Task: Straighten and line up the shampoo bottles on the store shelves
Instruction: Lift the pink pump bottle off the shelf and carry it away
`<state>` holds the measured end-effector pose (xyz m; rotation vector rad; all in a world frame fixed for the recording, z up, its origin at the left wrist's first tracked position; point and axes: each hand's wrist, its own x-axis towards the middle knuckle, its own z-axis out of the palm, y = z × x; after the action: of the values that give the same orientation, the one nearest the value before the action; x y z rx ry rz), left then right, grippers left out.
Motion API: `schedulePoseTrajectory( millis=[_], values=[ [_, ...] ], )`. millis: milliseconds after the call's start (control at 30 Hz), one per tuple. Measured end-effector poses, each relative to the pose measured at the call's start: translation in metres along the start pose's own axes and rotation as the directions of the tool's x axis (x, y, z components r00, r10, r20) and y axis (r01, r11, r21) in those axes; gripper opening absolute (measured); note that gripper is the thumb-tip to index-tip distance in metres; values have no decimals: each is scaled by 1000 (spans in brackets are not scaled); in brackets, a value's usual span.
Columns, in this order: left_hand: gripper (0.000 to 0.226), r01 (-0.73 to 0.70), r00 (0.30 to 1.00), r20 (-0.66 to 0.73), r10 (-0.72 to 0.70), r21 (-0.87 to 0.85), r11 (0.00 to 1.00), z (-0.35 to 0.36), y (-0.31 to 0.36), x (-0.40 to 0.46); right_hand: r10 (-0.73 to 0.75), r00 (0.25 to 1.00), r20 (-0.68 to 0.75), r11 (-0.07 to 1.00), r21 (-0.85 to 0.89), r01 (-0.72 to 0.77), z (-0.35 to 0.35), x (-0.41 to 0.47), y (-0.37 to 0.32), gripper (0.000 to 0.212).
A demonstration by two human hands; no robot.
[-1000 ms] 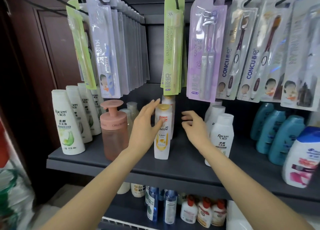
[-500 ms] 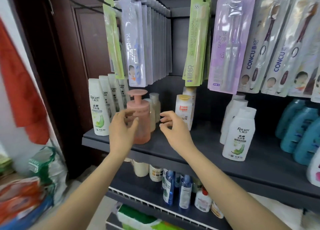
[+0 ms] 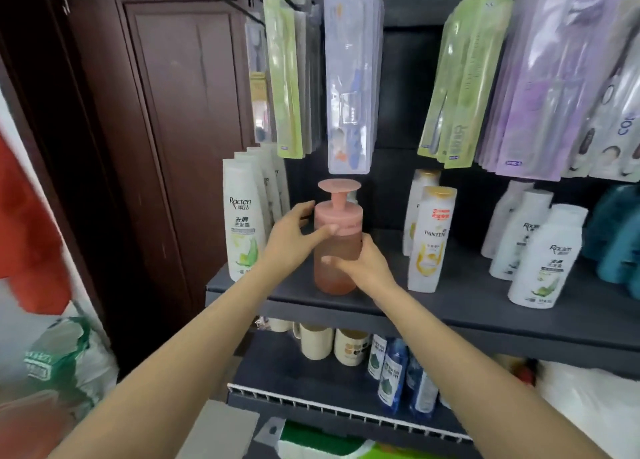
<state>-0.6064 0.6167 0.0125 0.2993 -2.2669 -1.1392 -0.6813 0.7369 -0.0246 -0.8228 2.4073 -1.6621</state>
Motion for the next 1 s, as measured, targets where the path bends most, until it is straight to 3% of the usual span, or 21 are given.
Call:
schedulePoseTrajectory(
  millis=[167,300,633,800,1000],
  values=[
    [64,-48,999,7,49,-111,993,1,-8,13,24,992,-123,1000,15,-22,9,-3,-6,67],
    [66,-58,993,92,73,-155,986,-4,-15,16,35,983,-181,999,-15,-38,9,-8,-5,68],
    [52,-69,966,215,144,-324,943,3,-6,-6,76,973,-216,996,68,-63,-15,-47,-8,64],
    [60,-40,948,278,152,-370,928,18,6,-23,92,965,-246,994,72,-77,-42,-70,-8,63],
    [67,-18,862,471,187,-340,940,46,36,-55,105,944,-314,991,113,-73,-91,-112,1,66]
  ],
)
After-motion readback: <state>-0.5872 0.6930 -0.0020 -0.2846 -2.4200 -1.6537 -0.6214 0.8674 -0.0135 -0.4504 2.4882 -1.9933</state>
